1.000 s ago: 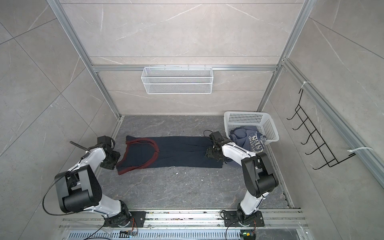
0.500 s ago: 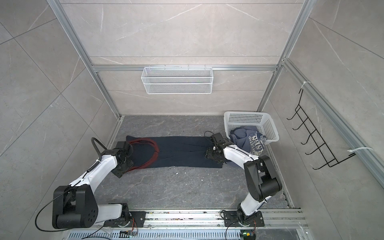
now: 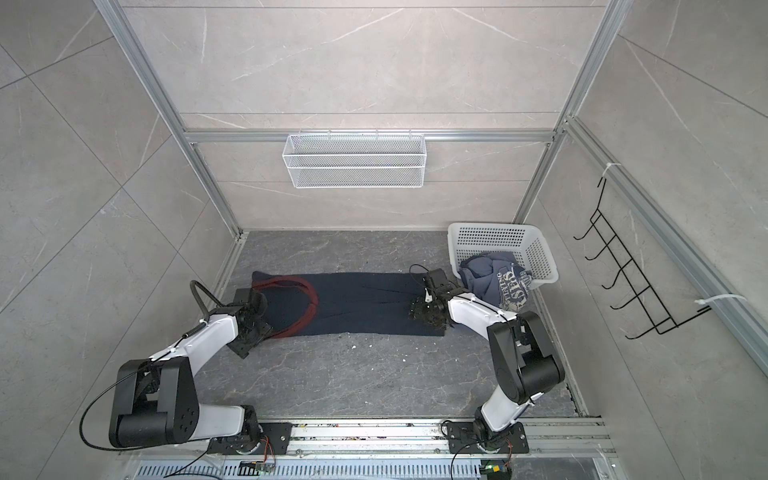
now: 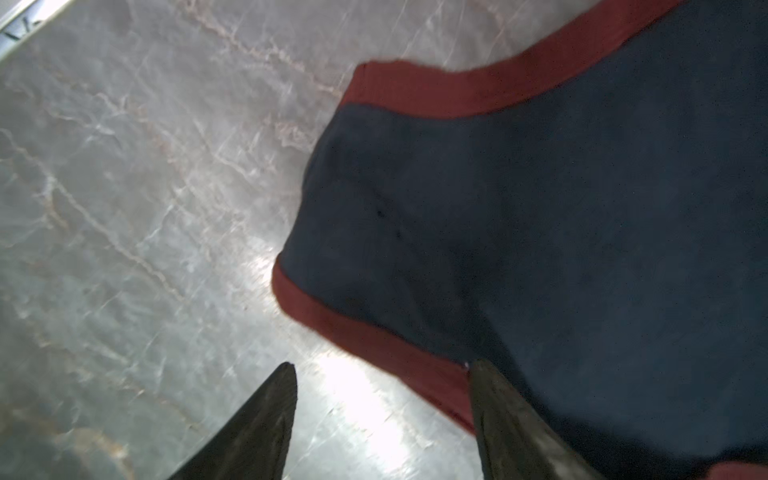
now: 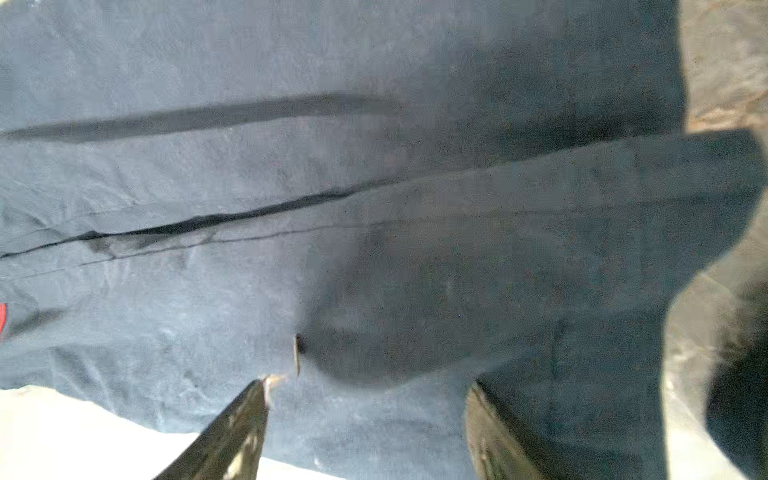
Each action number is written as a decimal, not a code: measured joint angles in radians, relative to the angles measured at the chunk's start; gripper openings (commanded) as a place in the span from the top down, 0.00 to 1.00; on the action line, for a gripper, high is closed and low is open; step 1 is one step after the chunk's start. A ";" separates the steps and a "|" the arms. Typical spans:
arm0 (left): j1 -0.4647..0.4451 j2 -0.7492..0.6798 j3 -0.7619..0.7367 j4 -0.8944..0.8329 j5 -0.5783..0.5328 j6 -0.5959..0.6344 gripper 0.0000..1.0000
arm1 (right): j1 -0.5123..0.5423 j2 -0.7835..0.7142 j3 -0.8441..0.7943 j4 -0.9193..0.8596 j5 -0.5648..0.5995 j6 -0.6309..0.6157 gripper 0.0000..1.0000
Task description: Fold and stack the tank tops
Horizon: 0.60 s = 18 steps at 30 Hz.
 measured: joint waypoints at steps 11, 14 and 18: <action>0.061 0.041 0.054 0.030 0.020 0.013 0.33 | -0.003 0.001 -0.005 0.015 -0.035 0.006 0.24; 0.039 0.036 0.064 0.005 0.018 0.002 0.31 | -0.004 0.003 -0.005 0.018 -0.041 0.006 0.24; 0.018 -0.003 0.034 -0.009 0.023 -0.013 0.19 | -0.007 0.008 -0.005 0.025 -0.048 0.007 0.24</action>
